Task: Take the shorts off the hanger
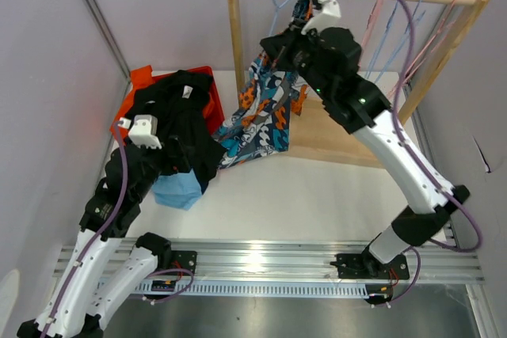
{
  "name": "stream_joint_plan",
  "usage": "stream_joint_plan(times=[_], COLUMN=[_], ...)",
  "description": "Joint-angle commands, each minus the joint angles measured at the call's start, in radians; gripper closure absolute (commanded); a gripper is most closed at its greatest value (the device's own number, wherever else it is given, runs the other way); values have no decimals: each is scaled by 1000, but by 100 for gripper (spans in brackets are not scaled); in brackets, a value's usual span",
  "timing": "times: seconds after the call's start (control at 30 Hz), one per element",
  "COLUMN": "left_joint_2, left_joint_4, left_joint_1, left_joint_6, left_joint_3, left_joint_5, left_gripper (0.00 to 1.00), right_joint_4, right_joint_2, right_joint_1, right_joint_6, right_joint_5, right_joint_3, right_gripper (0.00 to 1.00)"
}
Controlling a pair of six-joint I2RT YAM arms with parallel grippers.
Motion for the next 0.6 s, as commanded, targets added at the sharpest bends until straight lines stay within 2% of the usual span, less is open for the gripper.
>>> stream_joint_plan(times=[0.0, 0.07, 0.2, 0.33, 0.43, 0.57], left_joint_2=[31, 57, 126, 194, 212, 257], left_joint_4=[118, 181, 320, 505, 592, 690], left_joint_1=[-60, -103, -177, -232, -333, -522], left_joint_6=[9, 32, 43, -35, -58, -35], left_joint_3=[114, 168, 219, 233, 203, 179], left_joint_5=[106, 153, 362, 502, 513, 417], left_gripper=[1, 1, 1, 1, 1, 1], right_joint_4=[109, 112, 76, 37, 32, 51], right_joint_2=[-173, -215, -295, -330, -359, -385], right_joint_1=[3, 2, 3, 3, 3, 3], right_joint_6=[-22, -20, 3, 29, 37, 46], right_joint_5=[67, 96, 104, 101, 112, 126], right_joint_3=[-33, -53, -59, -57, -86, -140], right_gripper=[100, 100, 100, 100, 100, 100])
